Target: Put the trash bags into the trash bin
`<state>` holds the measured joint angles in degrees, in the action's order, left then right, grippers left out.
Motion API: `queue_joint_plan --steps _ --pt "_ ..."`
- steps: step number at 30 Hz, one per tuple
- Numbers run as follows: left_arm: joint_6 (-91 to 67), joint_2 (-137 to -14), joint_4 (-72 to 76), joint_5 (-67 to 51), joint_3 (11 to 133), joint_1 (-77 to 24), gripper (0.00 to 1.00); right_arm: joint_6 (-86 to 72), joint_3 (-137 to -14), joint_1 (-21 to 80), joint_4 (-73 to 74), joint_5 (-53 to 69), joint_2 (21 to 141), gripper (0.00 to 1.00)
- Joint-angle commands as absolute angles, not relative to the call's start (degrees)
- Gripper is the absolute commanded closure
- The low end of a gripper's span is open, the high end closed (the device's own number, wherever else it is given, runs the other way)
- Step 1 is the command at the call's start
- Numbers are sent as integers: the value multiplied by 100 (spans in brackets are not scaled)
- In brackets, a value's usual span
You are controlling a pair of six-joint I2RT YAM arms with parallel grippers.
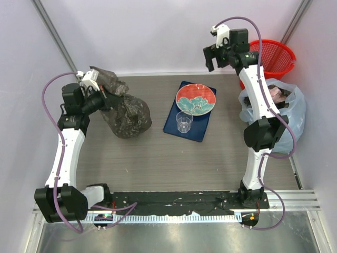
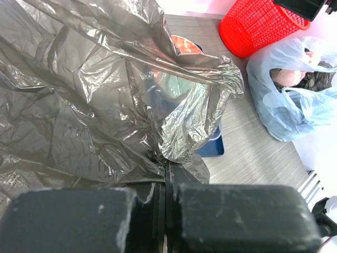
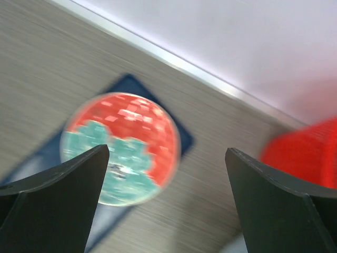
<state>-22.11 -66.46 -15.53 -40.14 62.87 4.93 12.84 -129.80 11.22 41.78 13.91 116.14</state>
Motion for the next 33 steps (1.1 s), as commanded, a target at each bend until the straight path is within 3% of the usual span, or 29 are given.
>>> queue_joint_plan --steps 1,9,16,26,33 --pt "-2233 -6697 -1555 -4175 6583 536 100 3513 -13499 1029 4974 -745 11548 1" --pt "-2232 -6688 -1600 -4122 6443 562 100 3805 -14247 264 5256 -1089 12269 2" --pt "-2127 -6688 -1705 -4070 6486 589 100 3929 -14151 79 4870 -1178 12542 15" --pt "-2092 -6741 -1740 -4043 6565 624 100 3981 -14159 -211 4553 -1266 13007 21" --pt "-2074 -6768 -1758 -4043 6583 624 100 4017 -14036 -308 4483 -994 13052 33"
